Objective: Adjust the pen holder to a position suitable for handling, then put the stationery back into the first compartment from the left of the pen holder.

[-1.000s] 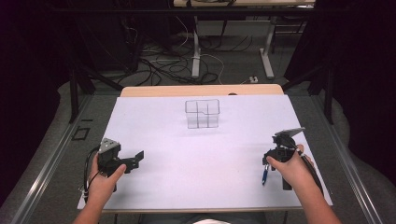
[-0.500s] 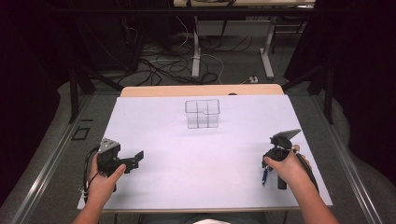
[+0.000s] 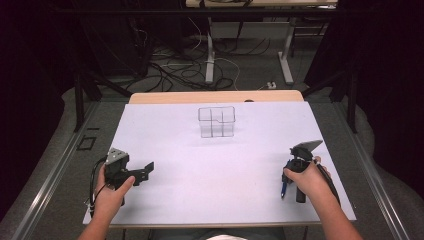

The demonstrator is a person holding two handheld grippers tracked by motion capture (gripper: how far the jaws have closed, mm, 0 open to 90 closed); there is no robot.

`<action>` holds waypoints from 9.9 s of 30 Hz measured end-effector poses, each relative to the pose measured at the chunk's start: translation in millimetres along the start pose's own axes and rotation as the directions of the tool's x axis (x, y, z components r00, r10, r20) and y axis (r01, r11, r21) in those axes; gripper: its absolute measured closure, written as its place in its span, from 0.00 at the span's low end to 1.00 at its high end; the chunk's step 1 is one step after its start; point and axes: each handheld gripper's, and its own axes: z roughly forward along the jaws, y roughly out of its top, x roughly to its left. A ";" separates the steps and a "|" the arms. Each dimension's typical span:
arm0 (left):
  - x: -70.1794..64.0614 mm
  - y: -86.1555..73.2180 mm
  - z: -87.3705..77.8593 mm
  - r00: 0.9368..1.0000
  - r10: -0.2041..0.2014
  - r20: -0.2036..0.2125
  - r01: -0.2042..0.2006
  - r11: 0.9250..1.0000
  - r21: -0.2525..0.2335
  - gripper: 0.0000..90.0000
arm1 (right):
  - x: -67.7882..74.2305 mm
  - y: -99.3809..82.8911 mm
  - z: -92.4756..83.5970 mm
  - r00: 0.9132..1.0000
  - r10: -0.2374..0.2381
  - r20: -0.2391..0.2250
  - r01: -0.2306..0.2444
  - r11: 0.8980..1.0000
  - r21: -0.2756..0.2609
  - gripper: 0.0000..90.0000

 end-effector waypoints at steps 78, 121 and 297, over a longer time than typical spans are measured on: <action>0.5 -1.1 0.2 1.000 0.000 -0.005 0.000 1.000 0.011 0.01 | 59.2 -5.6 -31.7 0.485 -0.861 0.153 0.823 0.390 -0.413 0.89; -0.5 -1.5 1.8 1.000 0.001 -0.003 -0.001 1.000 0.017 0.01 | 81.7 -47.4 -36.5 -0.539 -0.545 0.642 0.765 -0.635 0.102 0.89; -145.5 148.0 89.4 0.915 0.252 0.315 -0.294 0.952 0.092 0.88 | 145.4 -68.3 -40.2 -0.537 -0.365 0.760 0.657 -0.746 0.106 0.50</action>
